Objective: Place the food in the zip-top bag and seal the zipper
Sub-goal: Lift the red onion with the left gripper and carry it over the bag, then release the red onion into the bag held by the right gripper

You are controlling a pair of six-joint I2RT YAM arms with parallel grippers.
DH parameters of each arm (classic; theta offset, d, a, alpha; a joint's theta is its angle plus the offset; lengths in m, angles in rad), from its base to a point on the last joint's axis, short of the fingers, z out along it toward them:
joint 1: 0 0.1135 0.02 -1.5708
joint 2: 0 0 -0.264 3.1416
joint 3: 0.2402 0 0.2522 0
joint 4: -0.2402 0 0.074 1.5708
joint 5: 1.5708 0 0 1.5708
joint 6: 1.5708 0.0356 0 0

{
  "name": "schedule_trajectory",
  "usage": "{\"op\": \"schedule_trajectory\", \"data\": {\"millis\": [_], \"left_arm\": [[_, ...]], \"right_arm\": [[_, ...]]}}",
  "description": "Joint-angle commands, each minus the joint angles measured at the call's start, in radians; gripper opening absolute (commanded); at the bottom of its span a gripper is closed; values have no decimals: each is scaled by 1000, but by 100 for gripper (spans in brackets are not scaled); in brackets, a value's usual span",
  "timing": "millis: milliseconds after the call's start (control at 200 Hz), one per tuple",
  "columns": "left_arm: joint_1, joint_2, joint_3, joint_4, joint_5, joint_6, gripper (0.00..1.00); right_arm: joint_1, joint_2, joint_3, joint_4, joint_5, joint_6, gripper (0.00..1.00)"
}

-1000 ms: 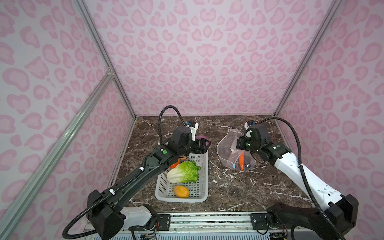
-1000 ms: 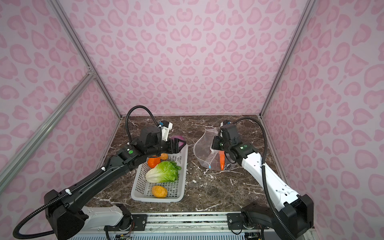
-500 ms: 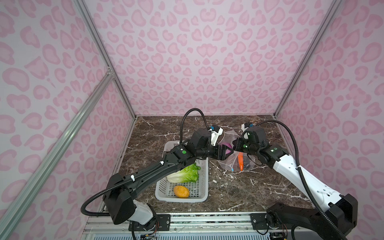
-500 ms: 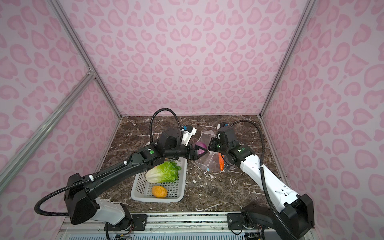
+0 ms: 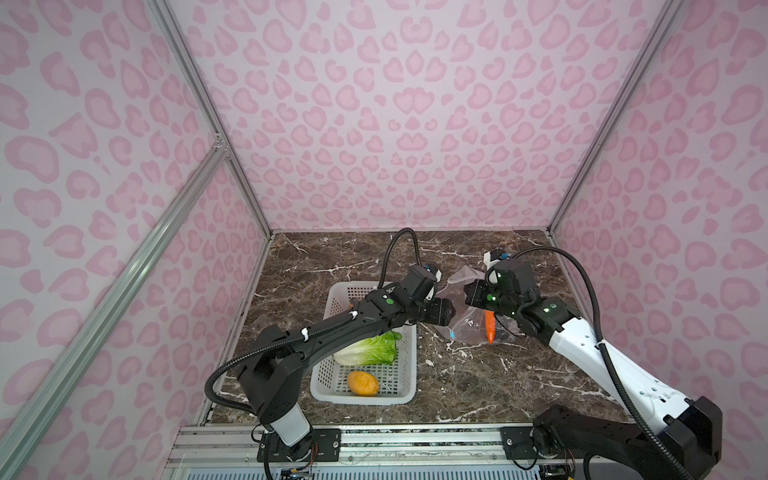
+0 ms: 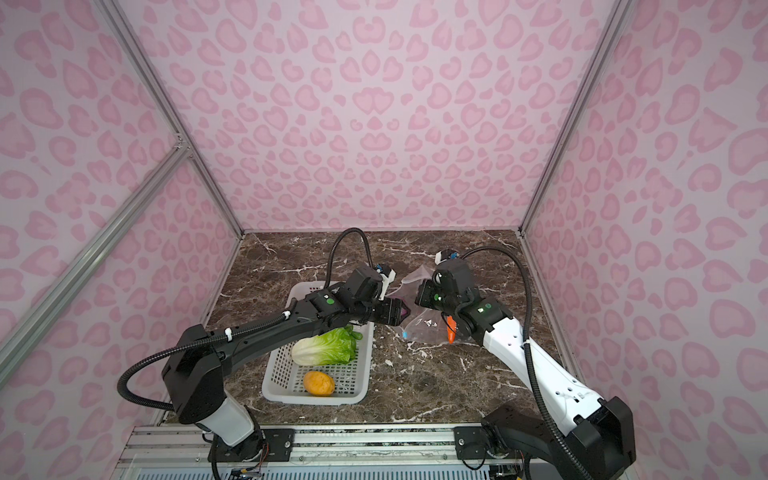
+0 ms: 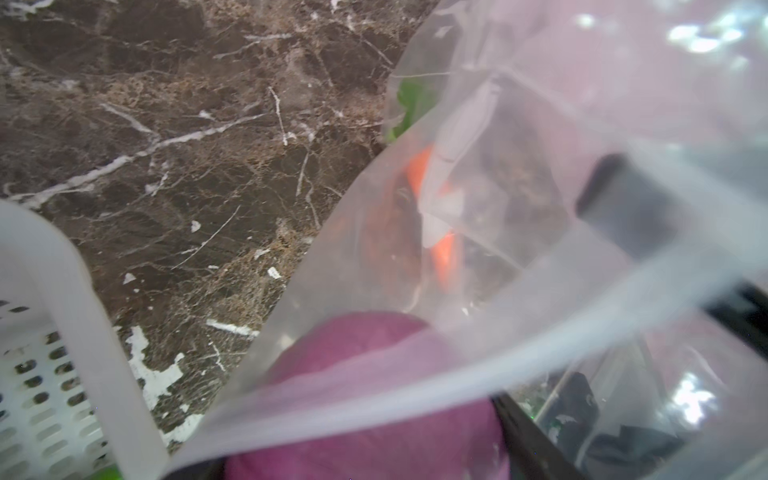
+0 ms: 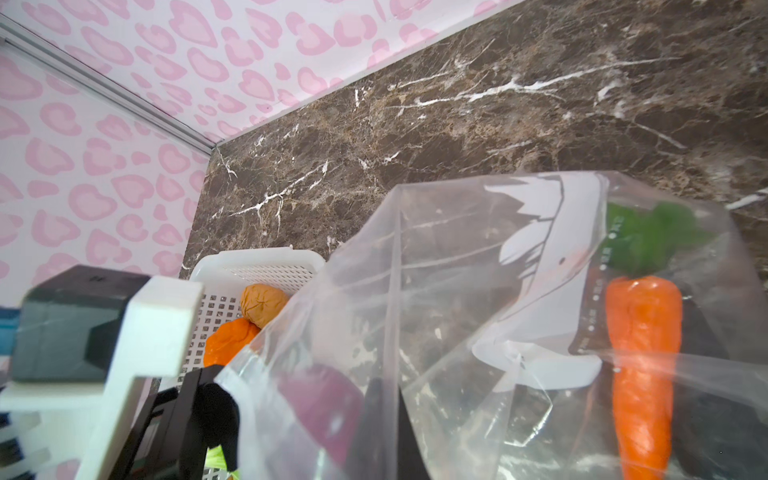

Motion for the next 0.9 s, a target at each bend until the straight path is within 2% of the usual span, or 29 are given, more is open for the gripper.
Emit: {"op": "schedule_trajectory", "data": {"millis": [0, 215, 475, 545, 895], "left_arm": [[-7, 43, 49, -81, -70, -10, 66], [-13, 99, 110, -168, -95, -13, 71], [-14, 66, 123, -179, -97, -16, 79], [-13, 52, 127, -178, -97, -15, 84], [-13, -1, 125, -146, -54, -22, 85]], "right_arm": [[9, -2, -17, 70, -9, 19, 0], [17, 8, -45, 107, -30, 12, 0], [18, 7, -54, 111, -29, -26, 0], [18, 2, -57, 112, -28, -28, 0], [17, -48, -76, 93, 2, -21, 0]]}}
